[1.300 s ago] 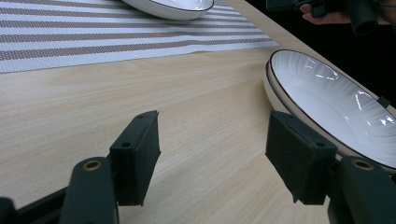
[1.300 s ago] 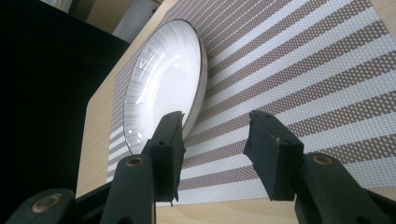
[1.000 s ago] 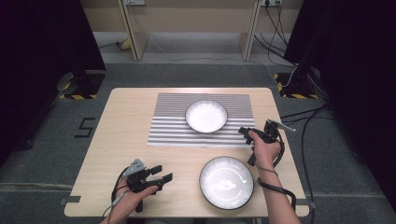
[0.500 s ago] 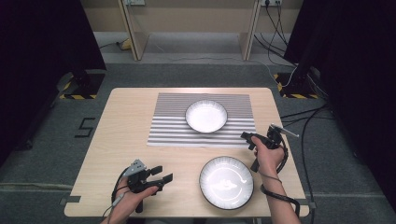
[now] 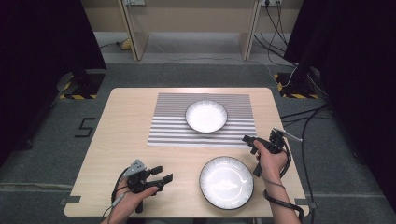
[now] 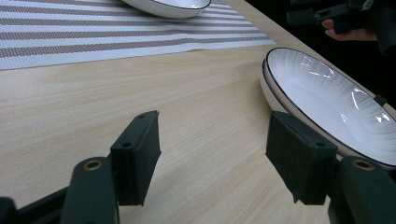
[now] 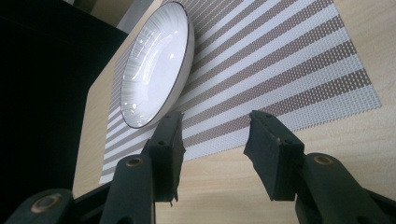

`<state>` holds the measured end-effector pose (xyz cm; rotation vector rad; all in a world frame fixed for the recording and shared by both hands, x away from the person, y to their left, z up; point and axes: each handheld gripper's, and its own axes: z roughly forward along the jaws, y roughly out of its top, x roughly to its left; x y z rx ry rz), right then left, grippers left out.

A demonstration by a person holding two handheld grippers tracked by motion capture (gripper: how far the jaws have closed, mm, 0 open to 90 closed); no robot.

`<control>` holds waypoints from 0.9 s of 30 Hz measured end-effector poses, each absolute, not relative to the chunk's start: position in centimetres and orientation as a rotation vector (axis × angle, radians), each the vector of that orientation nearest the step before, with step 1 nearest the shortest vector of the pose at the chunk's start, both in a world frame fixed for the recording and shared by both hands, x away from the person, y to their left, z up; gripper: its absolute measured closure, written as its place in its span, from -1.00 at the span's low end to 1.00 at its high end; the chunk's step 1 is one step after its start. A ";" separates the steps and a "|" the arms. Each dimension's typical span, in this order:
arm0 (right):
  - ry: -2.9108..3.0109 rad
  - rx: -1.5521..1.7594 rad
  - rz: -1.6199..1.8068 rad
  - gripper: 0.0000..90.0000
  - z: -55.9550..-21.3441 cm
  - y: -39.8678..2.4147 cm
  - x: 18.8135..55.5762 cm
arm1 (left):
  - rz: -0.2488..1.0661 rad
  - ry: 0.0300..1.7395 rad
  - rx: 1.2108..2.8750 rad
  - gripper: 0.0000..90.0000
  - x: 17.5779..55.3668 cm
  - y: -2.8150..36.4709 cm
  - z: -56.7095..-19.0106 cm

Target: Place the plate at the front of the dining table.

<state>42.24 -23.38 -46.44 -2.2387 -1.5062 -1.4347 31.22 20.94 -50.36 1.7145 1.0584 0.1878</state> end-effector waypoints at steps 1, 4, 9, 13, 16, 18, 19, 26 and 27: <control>-1.506 -2.239 -1.435 0.23 -46.4 -23.4 42.2 | 0.188 1.058 1.715 -0.23 31.2 20.9 -50.4; -1.517 -2.238 -1.428 0.23 -46.5 -23.4 41.9 | 0.189 1.056 1.718 -0.23 31.2 20.9 -50.4; -1.527 -2.232 -1.428 0.23 -46.4 -23.3 41.5 | 0.189 1.056 1.717 -0.23 31.2 21.0 -50.4; -1.544 -2.225 -1.430 0.23 -46.3 -23.3 41.1 | 0.188 1.054 1.721 -0.23 31.2 20.9 -50.4; -1.546 -2.220 -1.430 0.23 -46.3 -23.3 40.7 | 0.188 1.053 1.720 -0.23 31.2 20.9 -50.4; -1.542 -2.218 -1.426 0.23 -46.3 -23.3 40.6 | 0.187 1.054 1.719 -0.23 31.2 20.9 -50.4; -1.530 -2.215 -1.432 0.23 -46.3 -23.3 40.5 | 0.187 1.054 1.720 -0.23 31.2 20.9 -50.4; -1.544 -2.211 -1.425 0.23 -46.5 -23.2 39.9 | 0.187 1.052 1.720 -0.23 31.1 20.8 -50.4; -1.542 -2.207 -1.428 0.23 -46.6 -23.2 39.9 | 0.188 1.053 1.721 -0.23 31.1 20.9 -50.4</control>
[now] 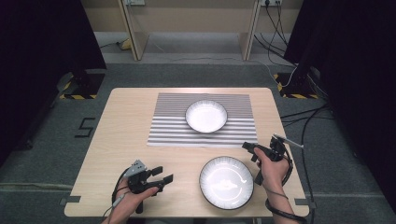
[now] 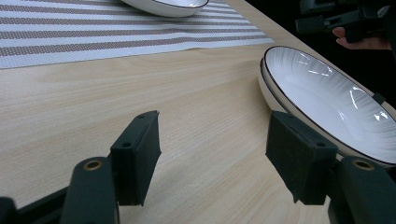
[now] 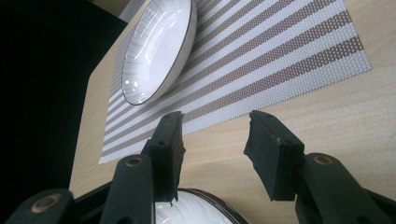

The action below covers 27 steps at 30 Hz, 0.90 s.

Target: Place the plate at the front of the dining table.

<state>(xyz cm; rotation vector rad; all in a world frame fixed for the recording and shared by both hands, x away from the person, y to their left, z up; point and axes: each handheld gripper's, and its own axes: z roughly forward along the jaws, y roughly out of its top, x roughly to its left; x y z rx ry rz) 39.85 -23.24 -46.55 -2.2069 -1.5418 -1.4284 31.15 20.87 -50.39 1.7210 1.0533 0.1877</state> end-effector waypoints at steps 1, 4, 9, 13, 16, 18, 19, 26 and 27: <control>-1.556 -2.207 -1.426 0.23 -46.6 -23.3 39.7 | 0.188 1.053 1.721 -0.23 31.1 20.9 -50.4; -1.557 -2.201 -1.430 0.23 -46.5 -23.3 39.4 | 0.186 1.052 1.721 -0.23 31.1 20.8 -50.4; -1.566 -2.200 -1.430 0.23 -46.4 -23.5 38.8 | 0.187 1.052 1.721 -0.23 31.1 20.9 -50.4; -1.575 -2.205 -1.433 0.23 -46.4 -23.8 38.4 | 0.189 1.052 1.722 -0.23 31.1 20.9 -50.4; -1.579 -2.213 -1.423 0.23 -46.5 -24.0 38.0 | 0.187 1.051 1.724 -0.23 31.1 20.8 -50.4; -1.578 -2.210 -1.427 0.23 -46.5 -24.1 37.9 | 0.186 1.052 1.724 -0.23 31.1 20.8 -50.4; -1.584 -2.211 -1.421 0.23 -46.6 -24.2 37.7 | 0.187 1.051 1.725 -0.23 31.1 20.8 -50.4; -1.584 -2.216 -1.416 0.23 -46.7 -24.4 37.0 | 0.187 1.052 1.723 -0.23 31.1 20.8 -50.4; -1.592 -2.216 -1.414 0.23 -46.8 -24.5 36.9 | 0.187 1.052 1.723 -0.23 31.1 20.8 -50.4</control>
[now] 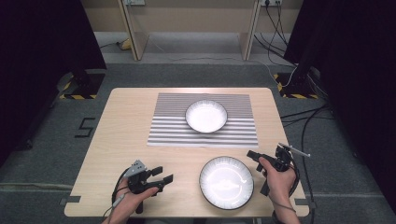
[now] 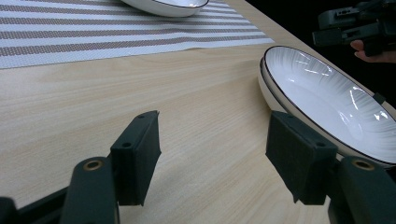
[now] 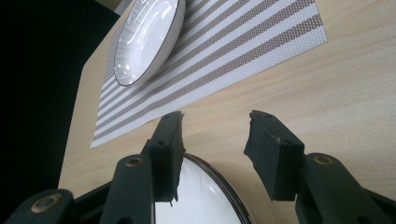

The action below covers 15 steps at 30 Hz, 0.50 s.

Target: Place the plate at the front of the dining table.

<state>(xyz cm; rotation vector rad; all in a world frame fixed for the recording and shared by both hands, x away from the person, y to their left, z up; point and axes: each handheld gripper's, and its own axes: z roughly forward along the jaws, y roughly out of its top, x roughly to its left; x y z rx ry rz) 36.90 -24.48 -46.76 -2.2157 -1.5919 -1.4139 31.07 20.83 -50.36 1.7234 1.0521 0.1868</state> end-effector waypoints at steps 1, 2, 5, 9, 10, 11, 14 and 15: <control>-1.583 -2.217 -1.411 0.23 -46.7 -24.5 36.8 | 0.187 1.052 1.723 -0.23 31.1 20.8 -50.4; -1.581 -2.215 -1.414 0.23 -46.8 -24.5 36.7 | 0.186 1.053 1.722 -0.23 31.1 20.8 -50.4; -1.583 -2.217 -1.411 0.23 -46.9 -24.7 36.4 | 0.189 1.052 1.722 -0.23 31.1 20.9 -50.3; -1.589 -2.222 -1.409 0.23 -47.0 -24.9 36.0 | 0.191 1.052 1.721 -0.23 31.1 20.9 -50.3; -1.601 -2.225 -1.406 0.23 -47.0 -24.9 35.9 | 0.191 1.053 1.721 -0.23 31.1 20.9 -50.3; -1.590 -2.225 -1.405 0.23 -47.0 -24.9 35.8 | 0.189 1.053 1.721 -0.23 31.1 20.9 -50.3; -1.597 -2.228 -1.401 0.23 -47.1 -25.0 35.5 | 0.188 1.054 1.722 -0.23 31.1 20.8 -50.3; -1.593 -2.228 -1.399 0.23 -47.1 -25.1 35.3 | 0.187 1.054 1.721 -0.23 31.1 20.8 -50.3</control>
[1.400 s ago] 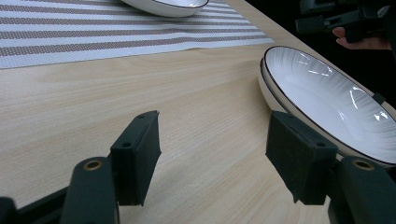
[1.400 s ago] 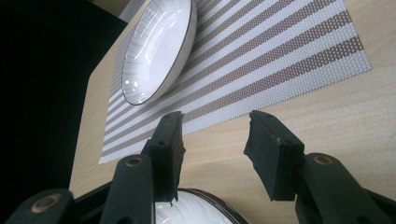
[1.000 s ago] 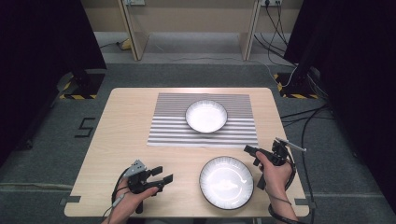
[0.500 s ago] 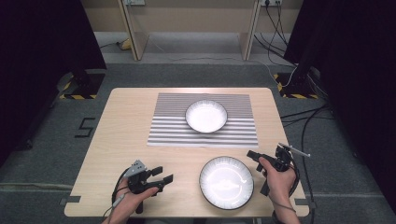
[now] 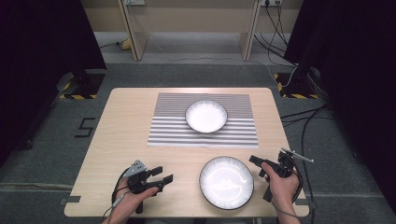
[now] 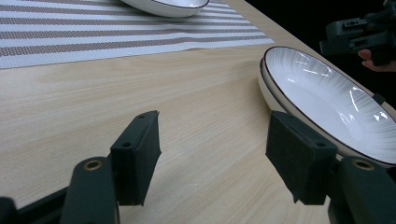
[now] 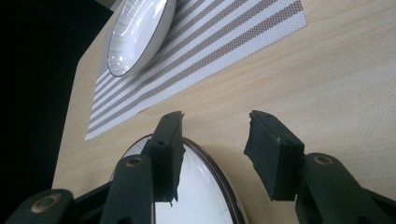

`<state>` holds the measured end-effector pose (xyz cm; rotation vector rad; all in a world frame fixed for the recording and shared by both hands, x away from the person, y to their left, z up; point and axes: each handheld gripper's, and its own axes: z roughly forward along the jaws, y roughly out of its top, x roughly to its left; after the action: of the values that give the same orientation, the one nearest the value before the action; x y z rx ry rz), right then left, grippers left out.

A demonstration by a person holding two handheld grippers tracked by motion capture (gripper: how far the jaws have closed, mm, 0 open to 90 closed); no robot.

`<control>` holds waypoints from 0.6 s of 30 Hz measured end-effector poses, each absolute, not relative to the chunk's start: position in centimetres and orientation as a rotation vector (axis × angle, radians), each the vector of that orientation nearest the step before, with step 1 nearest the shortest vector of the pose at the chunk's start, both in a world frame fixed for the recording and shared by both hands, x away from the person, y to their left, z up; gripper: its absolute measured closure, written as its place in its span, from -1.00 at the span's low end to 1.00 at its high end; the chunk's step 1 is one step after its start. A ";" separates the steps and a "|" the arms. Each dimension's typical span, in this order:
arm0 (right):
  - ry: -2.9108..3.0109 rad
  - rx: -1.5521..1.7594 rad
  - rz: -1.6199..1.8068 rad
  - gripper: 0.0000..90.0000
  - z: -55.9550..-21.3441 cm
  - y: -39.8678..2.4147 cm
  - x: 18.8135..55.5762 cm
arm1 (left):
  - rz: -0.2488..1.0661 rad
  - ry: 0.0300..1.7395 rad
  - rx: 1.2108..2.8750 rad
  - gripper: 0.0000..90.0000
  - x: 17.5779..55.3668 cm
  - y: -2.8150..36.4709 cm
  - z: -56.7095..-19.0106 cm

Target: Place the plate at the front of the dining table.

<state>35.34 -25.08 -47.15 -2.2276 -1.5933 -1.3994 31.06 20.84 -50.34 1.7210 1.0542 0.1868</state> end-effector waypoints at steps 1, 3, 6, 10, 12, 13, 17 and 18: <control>-1.604 -2.226 -1.399 0.23 -47.2 -25.1 35.2 | 0.187 1.053 1.722 -0.23 31.1 20.8 -50.3; -1.596 -2.228 -1.393 0.23 -47.3 -25.2 35.0 | 0.187 1.054 1.721 -0.23 31.0 20.8 -50.3; -1.590 -2.228 -1.391 0.23 -47.4 -25.3 34.7 | 0.187 1.054 1.722 -0.23 31.1 20.8 -50.4; -1.591 -2.228 -1.390 0.23 -47.6 -25.5 34.3 | 0.187 1.053 1.724 -0.23 31.0 20.8 -50.4; -1.580 -2.231 -1.392 0.23 -47.5 -25.5 34.1 | 0.189 1.053 1.724 -0.23 31.0 20.8 -50.3; -1.592 -2.232 -1.393 0.23 -47.5 -25.6 34.0 | 0.189 1.054 1.723 -0.23 31.0 20.9 -50.3; -1.603 -2.227 -1.398 0.22 -47.4 -25.6 33.4 | 0.190 1.055 1.722 -0.23 31.1 20.8 -50.3; -1.593 -2.225 -1.403 0.22 -47.3 -25.6 33.3 | 0.190 1.055 1.723 -0.23 31.1 20.8 -50.4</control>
<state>33.32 -25.63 -47.33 -2.2248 -1.5934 -1.4029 31.07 20.83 -50.36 1.7229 1.0548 0.1901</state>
